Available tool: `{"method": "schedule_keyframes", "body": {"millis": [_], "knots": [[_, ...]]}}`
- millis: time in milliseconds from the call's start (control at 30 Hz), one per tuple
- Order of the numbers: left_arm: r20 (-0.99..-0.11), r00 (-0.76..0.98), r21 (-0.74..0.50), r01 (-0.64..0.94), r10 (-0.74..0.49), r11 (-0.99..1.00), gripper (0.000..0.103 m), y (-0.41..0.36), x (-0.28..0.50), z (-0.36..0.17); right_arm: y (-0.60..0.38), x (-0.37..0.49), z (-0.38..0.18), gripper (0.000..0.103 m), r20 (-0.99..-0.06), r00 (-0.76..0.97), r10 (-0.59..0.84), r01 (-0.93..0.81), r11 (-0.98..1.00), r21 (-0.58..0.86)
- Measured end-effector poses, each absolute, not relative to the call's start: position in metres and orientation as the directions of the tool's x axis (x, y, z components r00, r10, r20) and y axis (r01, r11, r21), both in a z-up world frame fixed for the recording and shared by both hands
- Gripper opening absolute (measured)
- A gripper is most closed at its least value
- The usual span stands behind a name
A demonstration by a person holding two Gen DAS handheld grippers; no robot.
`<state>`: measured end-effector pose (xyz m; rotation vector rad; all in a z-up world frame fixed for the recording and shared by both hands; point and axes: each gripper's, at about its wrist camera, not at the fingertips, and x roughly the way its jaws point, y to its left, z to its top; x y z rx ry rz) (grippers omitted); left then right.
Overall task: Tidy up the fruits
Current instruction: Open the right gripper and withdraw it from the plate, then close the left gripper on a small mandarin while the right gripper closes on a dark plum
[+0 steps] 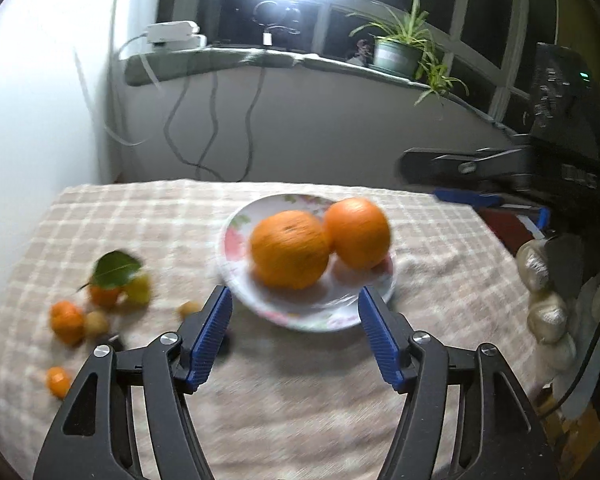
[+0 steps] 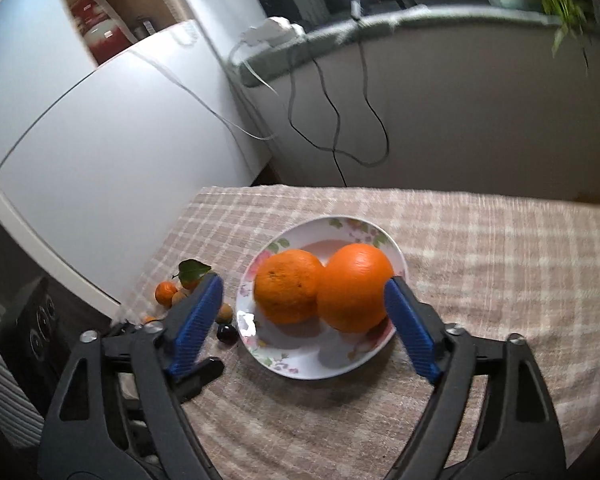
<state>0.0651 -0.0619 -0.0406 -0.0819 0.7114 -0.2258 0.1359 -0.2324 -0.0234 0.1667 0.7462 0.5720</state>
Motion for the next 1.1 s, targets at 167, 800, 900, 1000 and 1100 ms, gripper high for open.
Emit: {"method": "schedule_keyframes", "body": {"millis": [167, 800, 900, 1000, 1100], "knots": [[-0.642, 0.747, -0.14, 0.107, -0.173, 0.984, 0.065, -0.019, 0.045, -0.045, -0.201, 0.112, -0.019, 0.093, -0.581, 0.595, 0.555, -0.509, 0.82, 0.262], [-0.685, 0.725, -0.209, -0.106, -0.068, 0.972, 0.052, 0.099, 0.0, -0.08, -0.07, 0.06, -0.046, 0.086, -0.662, 0.459, 0.592, -0.755, 0.653, 0.06], [-0.692, 0.717, -0.223, -0.11, -0.079, 0.969, 0.048, 0.103, 0.002, -0.086, -0.055, 0.066, -0.055, 0.082, -0.684, 0.429, 0.59, -0.763, 0.642, 0.076], [-0.698, 0.711, -0.231, -0.111, -0.085, 0.967, 0.044, 0.106, 0.006, -0.091, -0.041, 0.072, -0.064, 0.076, -0.707, 0.395, 0.587, -0.768, 0.633, 0.095], [-0.704, 0.705, -0.234, -0.118, -0.084, 0.965, 0.044, 0.109, 0.01, -0.096, -0.026, 0.079, -0.075, 0.072, -0.731, 0.375, 0.571, -0.772, 0.628, 0.094]]}}
